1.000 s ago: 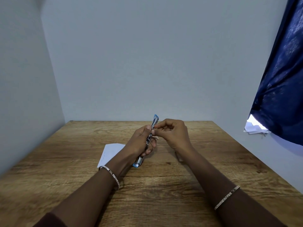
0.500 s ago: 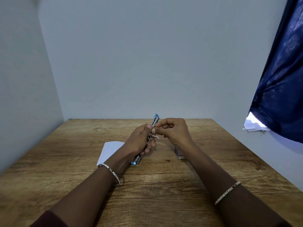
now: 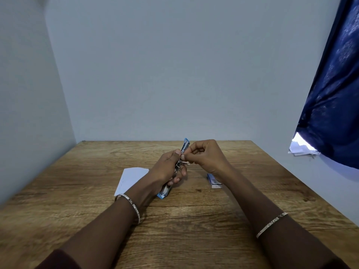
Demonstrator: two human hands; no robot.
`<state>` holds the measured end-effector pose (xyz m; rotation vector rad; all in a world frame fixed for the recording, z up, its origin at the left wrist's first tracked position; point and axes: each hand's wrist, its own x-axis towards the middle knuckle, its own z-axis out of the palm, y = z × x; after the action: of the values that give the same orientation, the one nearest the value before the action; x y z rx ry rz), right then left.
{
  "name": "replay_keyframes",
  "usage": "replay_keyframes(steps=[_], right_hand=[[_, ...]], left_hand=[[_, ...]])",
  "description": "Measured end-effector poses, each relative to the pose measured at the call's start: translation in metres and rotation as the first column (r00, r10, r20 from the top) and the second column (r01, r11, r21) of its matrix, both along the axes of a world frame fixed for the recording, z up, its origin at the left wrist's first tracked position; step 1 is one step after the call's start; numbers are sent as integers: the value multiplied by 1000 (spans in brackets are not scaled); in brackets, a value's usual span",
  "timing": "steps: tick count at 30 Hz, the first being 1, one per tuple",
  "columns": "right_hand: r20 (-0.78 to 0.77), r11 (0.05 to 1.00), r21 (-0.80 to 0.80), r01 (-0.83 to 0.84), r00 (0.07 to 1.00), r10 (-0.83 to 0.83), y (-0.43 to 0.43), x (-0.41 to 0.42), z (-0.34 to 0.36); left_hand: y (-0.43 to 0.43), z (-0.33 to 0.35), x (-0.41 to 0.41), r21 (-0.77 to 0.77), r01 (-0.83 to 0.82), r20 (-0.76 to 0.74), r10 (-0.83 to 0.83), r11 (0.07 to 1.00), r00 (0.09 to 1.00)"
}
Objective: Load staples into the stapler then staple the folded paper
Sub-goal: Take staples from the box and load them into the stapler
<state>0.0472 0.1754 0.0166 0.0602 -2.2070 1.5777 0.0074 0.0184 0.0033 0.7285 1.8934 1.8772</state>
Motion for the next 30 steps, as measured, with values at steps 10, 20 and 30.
replay_keyframes(steps=[10, 20, 30], right_hand=[[58, 999, 41, -28, 998, 26, 3, 0, 0], [-14, 948, 163, 274, 961, -276, 24, 6, 13], [98, 684, 703, 194, 926, -364, 39, 2, -3]], left_hand=[[0, 2, 0, 11, 13, 88, -14, 1000, 996], [0, 2, -10, 78, -76, 268, 52, 994, 962], [2, -1, -15, 185, -24, 351, -43, 983, 935]])
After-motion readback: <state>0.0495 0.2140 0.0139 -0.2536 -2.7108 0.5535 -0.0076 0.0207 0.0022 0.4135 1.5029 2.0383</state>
